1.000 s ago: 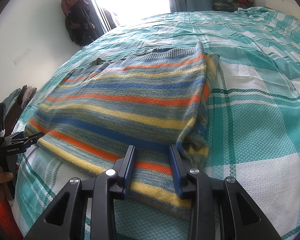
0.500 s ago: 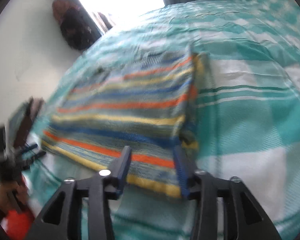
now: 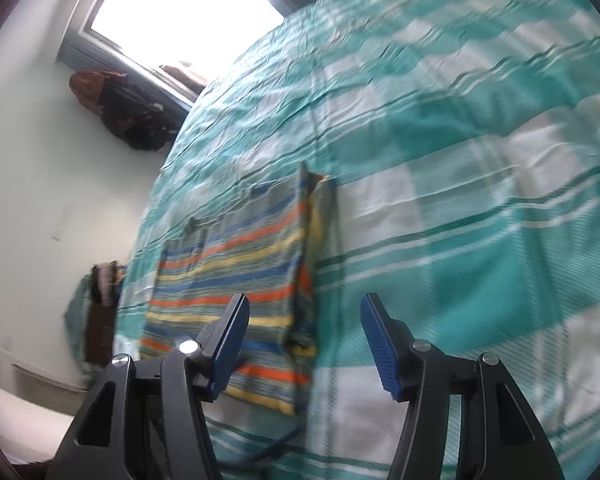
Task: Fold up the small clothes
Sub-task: 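Grasp the edge of the folded striped sweater with both grippers, then lift the sweater edge with both grippers and fold it over onto itself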
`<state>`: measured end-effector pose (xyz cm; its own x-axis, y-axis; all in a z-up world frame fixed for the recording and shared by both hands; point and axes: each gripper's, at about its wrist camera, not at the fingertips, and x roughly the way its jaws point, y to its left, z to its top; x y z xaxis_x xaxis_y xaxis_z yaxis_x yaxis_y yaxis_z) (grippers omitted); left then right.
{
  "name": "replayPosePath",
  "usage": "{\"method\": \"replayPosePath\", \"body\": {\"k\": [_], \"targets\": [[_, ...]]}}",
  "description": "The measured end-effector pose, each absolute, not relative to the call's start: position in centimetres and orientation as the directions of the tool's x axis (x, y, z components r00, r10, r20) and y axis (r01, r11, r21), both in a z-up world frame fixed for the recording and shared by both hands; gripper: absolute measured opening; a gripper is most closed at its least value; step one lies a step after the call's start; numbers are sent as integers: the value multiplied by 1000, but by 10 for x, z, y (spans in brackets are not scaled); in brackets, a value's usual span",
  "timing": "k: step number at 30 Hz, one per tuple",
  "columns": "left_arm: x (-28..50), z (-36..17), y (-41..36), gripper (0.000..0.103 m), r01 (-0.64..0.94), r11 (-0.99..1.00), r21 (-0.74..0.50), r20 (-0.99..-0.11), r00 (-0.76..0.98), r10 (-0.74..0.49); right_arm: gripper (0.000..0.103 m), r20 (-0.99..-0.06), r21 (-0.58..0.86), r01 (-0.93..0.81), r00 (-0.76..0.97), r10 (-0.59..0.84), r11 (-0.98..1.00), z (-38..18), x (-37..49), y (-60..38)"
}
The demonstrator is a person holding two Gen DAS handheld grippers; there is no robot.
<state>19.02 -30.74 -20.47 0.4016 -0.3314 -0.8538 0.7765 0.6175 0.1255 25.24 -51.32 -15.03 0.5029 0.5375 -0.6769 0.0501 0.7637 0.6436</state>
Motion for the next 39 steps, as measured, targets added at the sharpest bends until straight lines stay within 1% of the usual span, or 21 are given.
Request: {"method": "replayPosePath", "body": {"k": [1, 2, 3, 5, 9, 10, 11, 12, 13, 15, 18, 20, 23, 26, 28, 32, 35, 36, 37, 38, 39], "targets": [[195, -204, -305, 40, 768, 634, 83, -844, 393, -365, 59, -681, 642, 42, 488, 545, 765, -153, 262, -511], [198, -201, -303, 13, 752, 656, 62, -836, 399, -378, 61, -690, 635, 30, 473, 549, 772, -156, 274, -506], [200, -198, -301, 11, 739, 671, 54, -830, 407, -381, 61, -699, 625, 22, 460, 547, 780, -161, 286, -501], [202, -193, -296, 10, 724, 689, -10, -814, 394, -426, 63, -704, 636, 28, 429, 566, 771, -176, 313, -493], [205, -179, -283, 9, 700, 706, -109, -787, 373, -491, 63, -689, 693, 143, 418, 592, 706, -212, 356, -482], [207, -176, -280, 9, 687, 713, -145, -779, 365, -510, 59, -685, 702, 155, 416, 598, 695, -217, 363, -478], [209, -174, -278, 9, 677, 717, -167, -775, 359, -520, 34, -699, 685, 153, 415, 583, 712, -218, 369, -472], [212, -173, -275, 9, 665, 720, -199, -768, 351, -536, 13, -731, 640, 150, 421, 537, 754, -212, 373, -466], [216, -169, -269, 9, 647, 723, -240, -756, 343, -557, 8, -735, 627, 141, 434, 522, 766, -205, 374, -462], [222, -155, -248, 9, 606, 726, -326, -713, 346, -609, 8, -720, 609, 82, 475, 506, 789, -177, 373, -451], [226, -122, -196, 9, 540, 722, -433, -626, 396, -672, 8, -681, 572, -67, 518, 518, 818, -118, 373, -415], [226, -107, -156, 9, 495, 729, -473, -588, 438, -680, 8, -655, 576, -130, 518, 550, 807, -93, 379, -389], [225, -93, -92, 9, 406, 758, -510, -563, 509, -651, 8, -622, 591, -221, 487, 613, 776, -68, 390, -330], [224, -92, -29, 9, 294, 788, -541, -566, 565, -600, 8, -615, 590, -297, 437, 656, 751, -65, 402, -257], [221, -101, 10, 9, 211, 810, -547, -586, 595, -550, 8, -622, 588, -329, 400, 673, 739, -73, 410, -210], [215, -125, 59, 9, 94, 819, -566, -615, 612, -496, 8, -660, 581, -356, 320, 680, 732, -102, 420, -121], [209, -142, 78, 9, 36, 830, -556, -642, 615, -457, 9, -678, 574, -356, 298, 672, 737, -125, 418, -88], [209, -147, 81, 10, 25, 836, -548, -654, 610, -447, 12, -678, 579, -361, 285, 677, 732, -134, 416, -83], [212, -157, 84, 11, 2, 848, -530, -687, 585, -431, 16, -688, 579, -351, 274, 672, 736, -142, 415, -82], [225, -165, 90, 18, -27, 850, -526, -711, 562, -422, 32, -694, 587, -333, 260, 671, 737, -149, 415, -85], [227, -173, 99, 26, -69, 845, -530, -730, 543, -414, 40, -687, 600, -322, 261, 678, 732, -149, 413, -91]]}}
